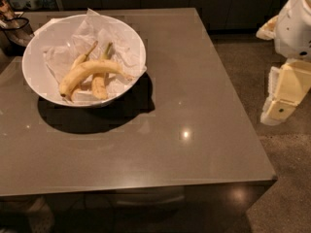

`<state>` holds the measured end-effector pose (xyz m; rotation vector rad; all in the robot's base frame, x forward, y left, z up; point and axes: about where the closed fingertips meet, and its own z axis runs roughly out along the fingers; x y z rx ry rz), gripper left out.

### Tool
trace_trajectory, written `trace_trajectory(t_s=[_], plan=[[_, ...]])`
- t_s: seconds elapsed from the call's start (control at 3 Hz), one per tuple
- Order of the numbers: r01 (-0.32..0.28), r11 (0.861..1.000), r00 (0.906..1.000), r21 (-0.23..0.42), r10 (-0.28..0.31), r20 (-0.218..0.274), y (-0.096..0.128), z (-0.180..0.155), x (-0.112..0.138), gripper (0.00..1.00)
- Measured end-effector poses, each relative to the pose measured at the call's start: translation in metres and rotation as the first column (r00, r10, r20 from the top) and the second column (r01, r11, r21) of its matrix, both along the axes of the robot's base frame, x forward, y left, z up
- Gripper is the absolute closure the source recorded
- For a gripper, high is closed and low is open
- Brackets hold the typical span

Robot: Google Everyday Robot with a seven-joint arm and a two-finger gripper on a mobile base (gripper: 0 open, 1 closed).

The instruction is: Pick banana from white bowl

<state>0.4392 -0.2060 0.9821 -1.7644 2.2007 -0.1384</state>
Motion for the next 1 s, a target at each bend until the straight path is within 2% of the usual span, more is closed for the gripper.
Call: trace_trajectory(t_s=[0.33, 0.67, 1.0], plan=[[-0.056, 0.998, 0.9984, -0.038, 0.056, -0.004, 0.028, 0.012, 0.009, 0.00], [-0.123, 0.990, 0.9923, -0.071, 0.122, -0.025, 0.060, 0.021, 0.024, 0.00], [-0.188, 0.979, 0.9821, -0.080, 0.188, -0.016, 0.090, 0.030, 0.037, 0.00]])
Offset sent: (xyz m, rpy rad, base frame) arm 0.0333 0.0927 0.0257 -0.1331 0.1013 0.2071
